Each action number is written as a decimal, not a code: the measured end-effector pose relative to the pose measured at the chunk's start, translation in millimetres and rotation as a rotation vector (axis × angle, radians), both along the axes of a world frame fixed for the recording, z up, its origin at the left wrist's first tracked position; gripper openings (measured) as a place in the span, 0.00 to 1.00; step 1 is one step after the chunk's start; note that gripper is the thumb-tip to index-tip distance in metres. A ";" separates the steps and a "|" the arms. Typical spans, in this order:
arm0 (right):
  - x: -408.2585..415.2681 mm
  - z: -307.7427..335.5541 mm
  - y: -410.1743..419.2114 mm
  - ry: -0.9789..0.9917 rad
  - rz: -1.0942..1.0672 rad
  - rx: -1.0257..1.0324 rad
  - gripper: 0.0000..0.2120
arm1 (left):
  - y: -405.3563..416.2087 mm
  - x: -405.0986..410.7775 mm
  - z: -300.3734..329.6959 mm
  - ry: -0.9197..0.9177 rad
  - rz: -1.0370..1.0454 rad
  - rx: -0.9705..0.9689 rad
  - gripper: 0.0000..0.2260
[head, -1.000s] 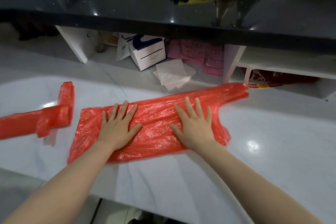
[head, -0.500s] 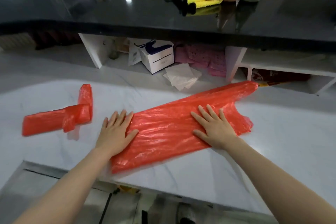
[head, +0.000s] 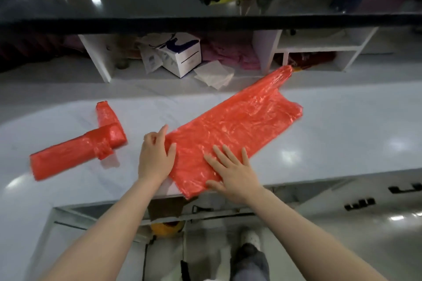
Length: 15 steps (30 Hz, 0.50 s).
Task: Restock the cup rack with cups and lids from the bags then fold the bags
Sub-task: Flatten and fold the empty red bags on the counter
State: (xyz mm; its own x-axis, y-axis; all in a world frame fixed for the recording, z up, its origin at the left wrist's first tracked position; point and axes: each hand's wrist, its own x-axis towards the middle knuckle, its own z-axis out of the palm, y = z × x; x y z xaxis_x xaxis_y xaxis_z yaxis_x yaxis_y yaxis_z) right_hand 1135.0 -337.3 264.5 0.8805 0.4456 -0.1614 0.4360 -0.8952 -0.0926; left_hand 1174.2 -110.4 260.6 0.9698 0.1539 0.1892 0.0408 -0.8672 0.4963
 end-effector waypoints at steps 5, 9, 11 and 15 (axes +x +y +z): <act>-31.5 3.0 -10.6 -0.120 0.012 -0.073 0.48 | 0.9 -7.6 2.1 -0.066 -0.047 -0.040 0.17; -51.5 -5.2 -1.4 -0.050 -0.112 0.001 0.44 | 0.9 -10.8 0.4 -0.052 -0.107 -0.097 0.14; -51.1 -4.1 -7.1 -0.043 -0.214 0.096 0.41 | 1.8 -11.9 0.2 -0.044 -0.168 -0.082 0.14; -51.3 -3.1 -43.3 -0.002 -0.270 0.225 0.35 | 0.6 -13.8 3.1 -0.020 -0.396 0.011 0.15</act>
State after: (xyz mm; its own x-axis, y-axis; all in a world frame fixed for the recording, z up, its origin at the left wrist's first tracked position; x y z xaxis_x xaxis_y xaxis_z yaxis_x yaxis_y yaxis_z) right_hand 1083.7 -380.6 261.4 0.9717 0.2209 -0.0837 0.1867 -0.9353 -0.3004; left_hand 1160.5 -109.9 263.8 0.9497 -0.2339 0.2081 -0.3078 -0.8193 0.4838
